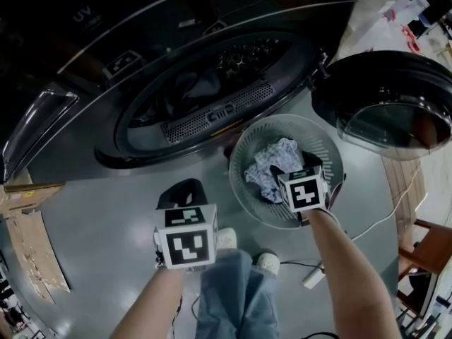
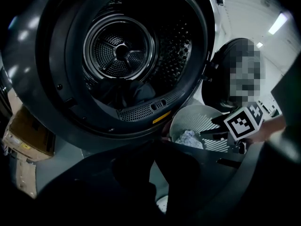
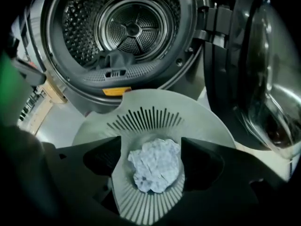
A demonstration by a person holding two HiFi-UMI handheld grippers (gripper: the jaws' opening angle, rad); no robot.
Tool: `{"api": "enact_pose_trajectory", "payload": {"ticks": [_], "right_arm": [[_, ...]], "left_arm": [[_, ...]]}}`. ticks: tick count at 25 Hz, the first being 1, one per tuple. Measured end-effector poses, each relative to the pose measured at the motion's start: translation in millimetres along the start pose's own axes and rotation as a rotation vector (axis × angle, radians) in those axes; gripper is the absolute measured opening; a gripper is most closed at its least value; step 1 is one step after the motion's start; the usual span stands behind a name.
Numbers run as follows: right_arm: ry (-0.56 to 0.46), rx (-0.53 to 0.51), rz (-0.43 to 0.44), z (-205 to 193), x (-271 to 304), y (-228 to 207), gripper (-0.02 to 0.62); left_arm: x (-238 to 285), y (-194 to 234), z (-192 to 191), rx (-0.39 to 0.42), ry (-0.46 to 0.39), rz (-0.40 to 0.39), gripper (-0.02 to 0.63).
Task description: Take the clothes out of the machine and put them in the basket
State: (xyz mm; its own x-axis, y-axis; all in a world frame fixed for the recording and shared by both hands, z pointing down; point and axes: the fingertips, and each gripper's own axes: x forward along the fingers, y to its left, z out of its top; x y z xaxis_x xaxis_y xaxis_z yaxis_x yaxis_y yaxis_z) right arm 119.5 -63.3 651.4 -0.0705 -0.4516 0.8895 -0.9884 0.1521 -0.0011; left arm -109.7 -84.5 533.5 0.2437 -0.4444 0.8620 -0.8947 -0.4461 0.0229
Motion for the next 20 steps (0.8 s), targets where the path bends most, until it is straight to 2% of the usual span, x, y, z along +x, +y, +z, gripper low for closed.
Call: {"api": "enact_pose_trajectory", "payload": {"ticks": [3,7,11,13,15,18,20], "right_arm": [[-0.05,-0.028,0.011,26,1,10,0.388],[-0.13,-0.027,0.088,72,4,36,0.387],[-0.259,-0.035,0.174,130,6,69,0.387],[-0.323,-0.074,0.201,157,7,86,0.387],[-0.389,-0.13,0.211,182,9,102,0.387],[-0.481,-0.235,0.199,222,10,120,0.388],[-0.512,-0.257,0.197,245,15,127,0.398]], "left_arm": [[2,5,0,-0.01,0.004,0.002,0.005],[6,15,6,-0.03,-0.003,0.011,0.005],[17,23,9,-0.105,0.01,0.0,0.005],[24,25,9,-0.129,0.02,-0.01,0.005],[31,28,11,-0.12,0.017,-0.009,0.005],[39,34,27,-0.108,-0.028,0.0,0.005],[42,41,34,-0.126,-0.042,0.009,0.005]]}}
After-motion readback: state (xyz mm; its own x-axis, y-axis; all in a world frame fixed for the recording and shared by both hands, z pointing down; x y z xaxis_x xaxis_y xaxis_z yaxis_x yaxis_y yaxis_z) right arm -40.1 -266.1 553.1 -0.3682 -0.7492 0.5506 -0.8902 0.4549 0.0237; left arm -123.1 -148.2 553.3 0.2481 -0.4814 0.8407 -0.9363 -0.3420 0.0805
